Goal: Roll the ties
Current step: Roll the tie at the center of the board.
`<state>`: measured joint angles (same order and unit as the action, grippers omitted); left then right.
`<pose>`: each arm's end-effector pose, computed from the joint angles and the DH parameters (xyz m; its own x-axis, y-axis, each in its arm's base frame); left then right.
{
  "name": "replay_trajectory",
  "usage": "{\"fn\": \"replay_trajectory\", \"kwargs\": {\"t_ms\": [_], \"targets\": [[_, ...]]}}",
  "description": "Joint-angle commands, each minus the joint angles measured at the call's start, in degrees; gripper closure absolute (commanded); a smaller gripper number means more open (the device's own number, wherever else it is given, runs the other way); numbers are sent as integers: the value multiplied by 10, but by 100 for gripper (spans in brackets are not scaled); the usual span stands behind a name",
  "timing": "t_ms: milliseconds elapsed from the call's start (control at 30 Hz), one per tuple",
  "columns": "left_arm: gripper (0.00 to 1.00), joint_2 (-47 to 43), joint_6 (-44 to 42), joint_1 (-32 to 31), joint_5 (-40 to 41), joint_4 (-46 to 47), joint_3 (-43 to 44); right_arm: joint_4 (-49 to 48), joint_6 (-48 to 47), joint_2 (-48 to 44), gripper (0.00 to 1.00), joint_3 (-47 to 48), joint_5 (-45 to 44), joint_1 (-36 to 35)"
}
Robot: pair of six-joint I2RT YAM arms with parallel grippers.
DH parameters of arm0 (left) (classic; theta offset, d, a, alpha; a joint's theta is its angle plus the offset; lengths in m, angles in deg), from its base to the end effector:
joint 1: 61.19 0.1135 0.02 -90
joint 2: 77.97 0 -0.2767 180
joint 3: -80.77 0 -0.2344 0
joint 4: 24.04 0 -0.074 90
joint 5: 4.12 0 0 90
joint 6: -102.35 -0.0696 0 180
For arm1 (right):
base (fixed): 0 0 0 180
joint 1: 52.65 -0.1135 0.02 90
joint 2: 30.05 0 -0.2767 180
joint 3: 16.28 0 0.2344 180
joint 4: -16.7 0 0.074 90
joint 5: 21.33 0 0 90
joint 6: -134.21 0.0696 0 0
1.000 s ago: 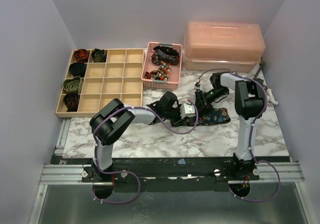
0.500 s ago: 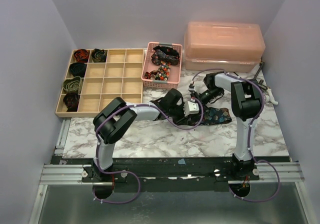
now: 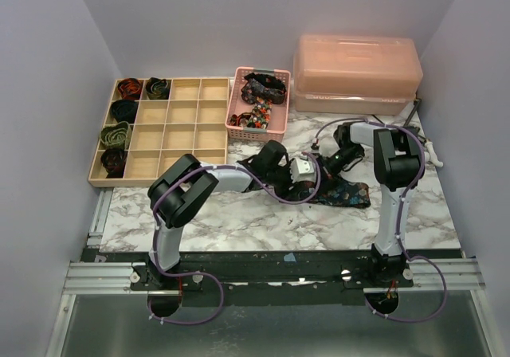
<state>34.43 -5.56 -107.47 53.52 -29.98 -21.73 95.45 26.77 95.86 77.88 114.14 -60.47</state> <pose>0.2621 -0.3280 0.1484 -0.1563 0.5393 -0.8275 0.9862 0.1317 -0.1004 0.3287 0.0952 0.0992 -0.9308 -0.3400 0.1340 -0.1332 0.6570 0.7420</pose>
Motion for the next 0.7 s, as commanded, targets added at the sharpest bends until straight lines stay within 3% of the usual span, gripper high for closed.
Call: {"fn": "replay_trajectory", "kwargs": {"t_ms": [0,200,300,400,667], "targets": [[38,-6,17,5,-57,54,-19,-82,-3,25,99,-2,-135,-3],[36,1,39,-4,-90,137,-21,-90,5,28,99,10,-129,-4],[60,21,18,-11,-89,103,5,-88,3,29,99,7,-126,-4],[73,27,-1,-12,-75,66,7,-87,-1,31,99,8,-134,-4],[74,-22,-82,-7,-34,-12,-88,-70,-28,79,100,98,-143,-3]]}}
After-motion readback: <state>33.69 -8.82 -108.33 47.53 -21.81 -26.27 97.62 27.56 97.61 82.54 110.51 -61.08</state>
